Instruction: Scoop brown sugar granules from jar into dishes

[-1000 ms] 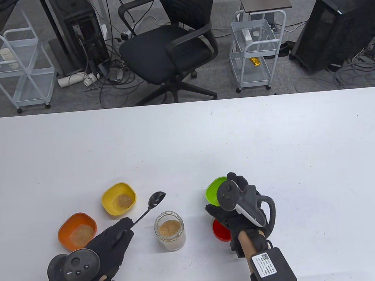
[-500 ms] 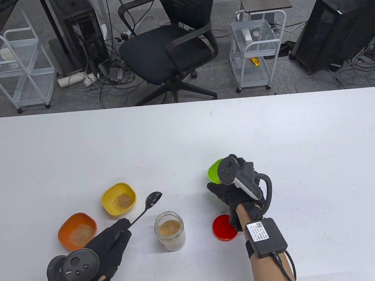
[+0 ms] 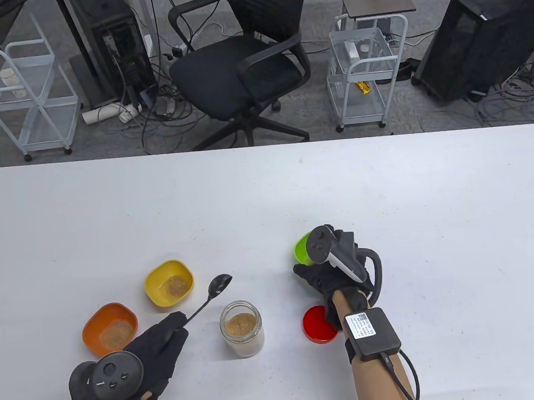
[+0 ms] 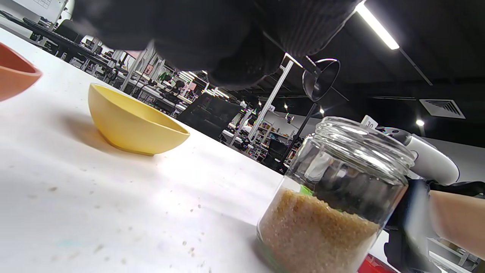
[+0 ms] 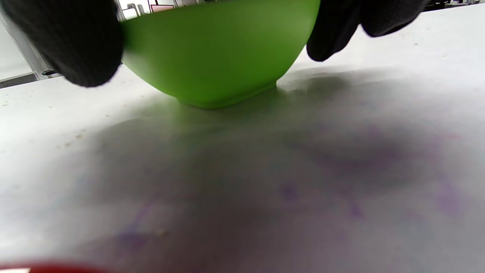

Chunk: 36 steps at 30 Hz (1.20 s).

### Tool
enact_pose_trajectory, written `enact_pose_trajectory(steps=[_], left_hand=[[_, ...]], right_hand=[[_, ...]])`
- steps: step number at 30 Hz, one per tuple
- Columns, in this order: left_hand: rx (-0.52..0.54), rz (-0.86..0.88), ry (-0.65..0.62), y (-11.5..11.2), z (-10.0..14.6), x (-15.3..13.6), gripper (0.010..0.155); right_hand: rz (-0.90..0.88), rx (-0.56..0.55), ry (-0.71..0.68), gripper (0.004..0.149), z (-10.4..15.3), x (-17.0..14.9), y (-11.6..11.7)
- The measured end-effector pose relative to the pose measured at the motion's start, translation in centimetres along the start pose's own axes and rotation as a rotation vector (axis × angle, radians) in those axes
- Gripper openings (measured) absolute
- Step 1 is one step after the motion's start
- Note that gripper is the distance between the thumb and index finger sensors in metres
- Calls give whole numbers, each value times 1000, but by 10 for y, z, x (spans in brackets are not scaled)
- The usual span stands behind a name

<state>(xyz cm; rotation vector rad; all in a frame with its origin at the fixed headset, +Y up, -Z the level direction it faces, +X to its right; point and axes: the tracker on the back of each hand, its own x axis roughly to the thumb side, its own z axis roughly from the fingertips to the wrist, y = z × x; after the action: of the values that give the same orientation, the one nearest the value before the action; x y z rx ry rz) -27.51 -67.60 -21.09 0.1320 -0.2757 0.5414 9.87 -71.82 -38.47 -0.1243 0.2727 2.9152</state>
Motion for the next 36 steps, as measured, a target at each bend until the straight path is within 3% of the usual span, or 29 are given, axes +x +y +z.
enact_pose_trajectory(steps=[8, 11, 20, 28, 36], left_hand=[[-6, 11, 4, 0, 0, -1, 48], [-7, 15, 5, 0, -1, -2, 48], [-37, 6, 12, -2, -4, -3, 47], [-57, 8, 31, -5, -7, -4, 47], [-63, -4, 29, -8, -8, -3, 47]], right_hand=[[11, -44, -64, 110, 21, 5, -14], [3, -68, -99, 102, 39, 9, -22], [2, -119, -194, 96, 96, 15, -33], [26, -134, -264, 95, 148, 26, -28], [5, -170, -282, 94, 185, 31, -6]])
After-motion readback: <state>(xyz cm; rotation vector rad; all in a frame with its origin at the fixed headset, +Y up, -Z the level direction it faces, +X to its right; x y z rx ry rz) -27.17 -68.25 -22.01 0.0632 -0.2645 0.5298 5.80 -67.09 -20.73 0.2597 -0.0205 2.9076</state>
